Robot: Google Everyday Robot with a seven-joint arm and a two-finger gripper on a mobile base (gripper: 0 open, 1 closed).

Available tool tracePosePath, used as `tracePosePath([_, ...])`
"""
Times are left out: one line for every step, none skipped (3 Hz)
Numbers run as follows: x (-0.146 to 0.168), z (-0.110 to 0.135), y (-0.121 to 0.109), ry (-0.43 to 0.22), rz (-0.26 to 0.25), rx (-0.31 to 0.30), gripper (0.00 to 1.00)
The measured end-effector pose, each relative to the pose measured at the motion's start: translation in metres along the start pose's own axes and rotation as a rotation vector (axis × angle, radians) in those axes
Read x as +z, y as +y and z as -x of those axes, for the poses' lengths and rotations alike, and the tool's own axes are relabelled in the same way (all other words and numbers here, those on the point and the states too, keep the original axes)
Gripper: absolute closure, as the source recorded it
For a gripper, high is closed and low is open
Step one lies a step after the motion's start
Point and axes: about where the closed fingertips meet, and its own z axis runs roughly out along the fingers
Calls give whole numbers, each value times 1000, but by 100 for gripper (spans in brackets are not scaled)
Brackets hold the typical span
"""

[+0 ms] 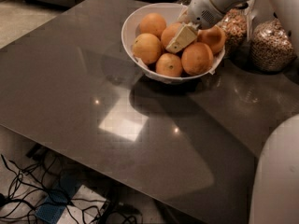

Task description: Pick orange from white bowl

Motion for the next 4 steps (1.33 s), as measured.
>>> tracePosePath([-2, 1, 0, 0, 0, 0, 100])
tracePosePath([-28, 14, -1, -98, -21, -21, 100])
tracePosePath([-64, 27, -1, -193, -70, -47, 100])
tracePosePath([-87, 34, 0, -261, -99, -63, 100])
